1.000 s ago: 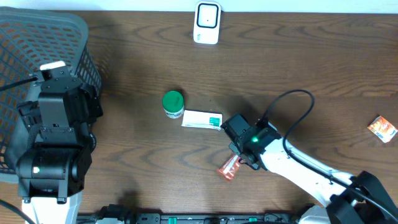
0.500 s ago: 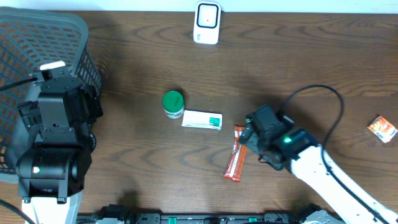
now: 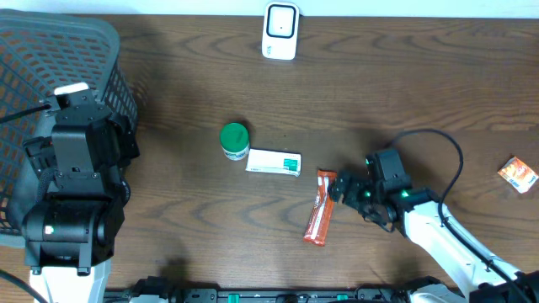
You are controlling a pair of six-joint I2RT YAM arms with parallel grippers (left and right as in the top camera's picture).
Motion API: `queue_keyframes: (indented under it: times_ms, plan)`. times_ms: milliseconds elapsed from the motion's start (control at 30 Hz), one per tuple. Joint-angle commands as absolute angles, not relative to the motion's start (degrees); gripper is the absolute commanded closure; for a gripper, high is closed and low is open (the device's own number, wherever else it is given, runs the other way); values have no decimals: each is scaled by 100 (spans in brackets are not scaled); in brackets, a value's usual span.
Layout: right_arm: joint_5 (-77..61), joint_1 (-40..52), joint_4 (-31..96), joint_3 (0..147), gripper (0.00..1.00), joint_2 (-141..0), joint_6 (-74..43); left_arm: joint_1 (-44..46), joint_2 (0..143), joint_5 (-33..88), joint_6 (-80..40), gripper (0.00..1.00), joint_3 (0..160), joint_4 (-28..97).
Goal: Scan the item barcode
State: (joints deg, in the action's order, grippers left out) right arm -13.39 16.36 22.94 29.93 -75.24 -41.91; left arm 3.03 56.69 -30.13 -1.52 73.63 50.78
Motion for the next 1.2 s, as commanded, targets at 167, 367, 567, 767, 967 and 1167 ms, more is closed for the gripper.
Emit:
queue_keyframes:
  times_ms: [167, 367, 567, 767, 967, 1167]
  plan:
    - [-2158, 1251, 1105, 2073, 1, -7581, -3461, 270, 5649, -3061, -180, 4, 7330, 5076]
    - [-2152, 1240, 397, 1900, 1, -7902, -3157, 270, 5649, -3061, -183, 4, 7330, 5076]
    - [-2390, 1240, -449, 1900, 1, -8774, -2912, 270, 5649, -3061, -180, 4, 7330, 5076]
    - [-2733, 1240, -1057, 1903, 1, -9970, -2735, 270, 5649, -3061, -180, 4, 7330, 5076]
    - [-2971, 1240, -1017, 1900, 1, -10556, -2731, 270, 5649, -3061, -183, 4, 7330, 5076]
    - [-3030, 1247, -567, 1900, 2, -10562, -2696, 270, 5649, -3061, -183, 4, 7330, 5076]
